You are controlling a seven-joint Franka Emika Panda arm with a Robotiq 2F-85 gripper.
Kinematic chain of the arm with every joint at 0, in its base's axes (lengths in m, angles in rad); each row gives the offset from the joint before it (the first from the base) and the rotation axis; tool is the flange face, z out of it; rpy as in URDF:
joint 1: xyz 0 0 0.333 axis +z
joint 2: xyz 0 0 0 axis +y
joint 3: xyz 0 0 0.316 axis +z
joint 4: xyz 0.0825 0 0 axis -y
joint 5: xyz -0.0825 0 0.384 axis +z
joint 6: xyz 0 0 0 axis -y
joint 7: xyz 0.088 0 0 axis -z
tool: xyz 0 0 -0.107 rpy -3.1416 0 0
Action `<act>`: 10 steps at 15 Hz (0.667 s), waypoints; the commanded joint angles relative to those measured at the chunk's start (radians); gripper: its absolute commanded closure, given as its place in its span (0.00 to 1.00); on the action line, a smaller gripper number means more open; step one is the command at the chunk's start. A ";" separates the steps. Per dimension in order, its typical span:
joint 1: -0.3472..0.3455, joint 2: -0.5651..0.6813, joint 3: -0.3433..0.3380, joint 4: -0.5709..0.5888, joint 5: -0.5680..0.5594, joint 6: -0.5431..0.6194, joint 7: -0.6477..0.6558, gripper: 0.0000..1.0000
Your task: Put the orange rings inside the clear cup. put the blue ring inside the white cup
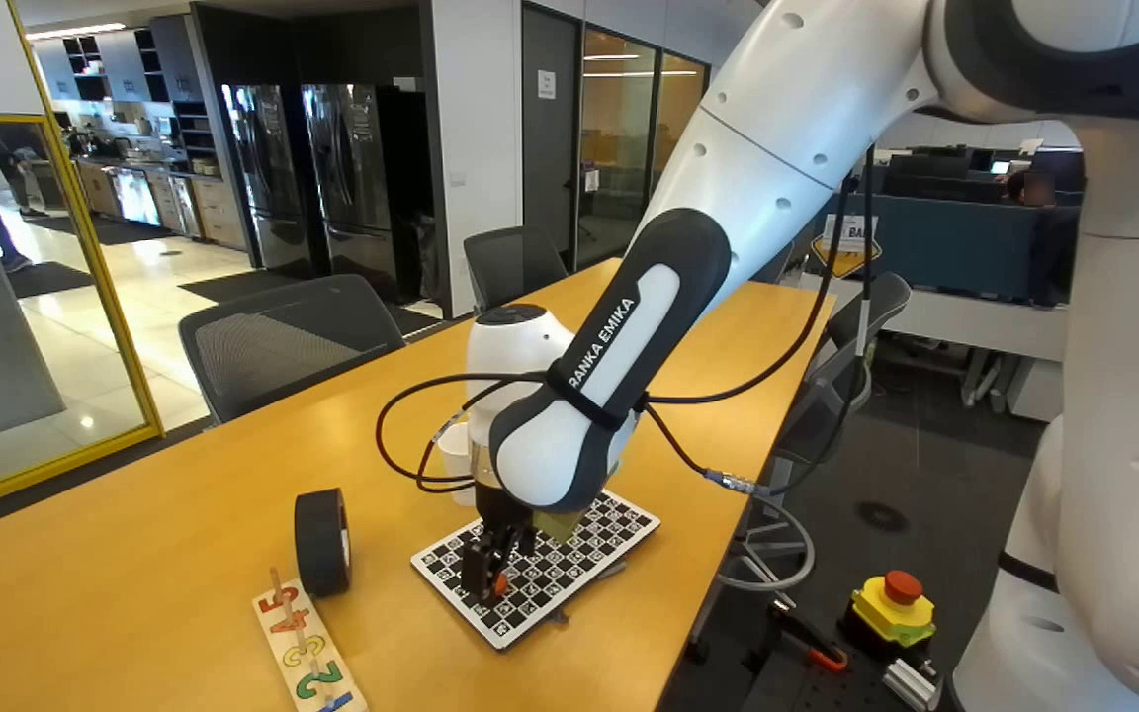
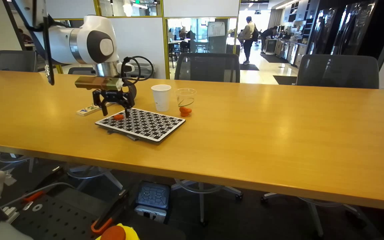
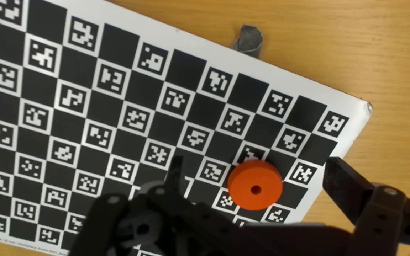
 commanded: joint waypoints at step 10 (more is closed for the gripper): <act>-0.047 0.067 0.025 0.083 0.127 -0.004 -0.141 0.00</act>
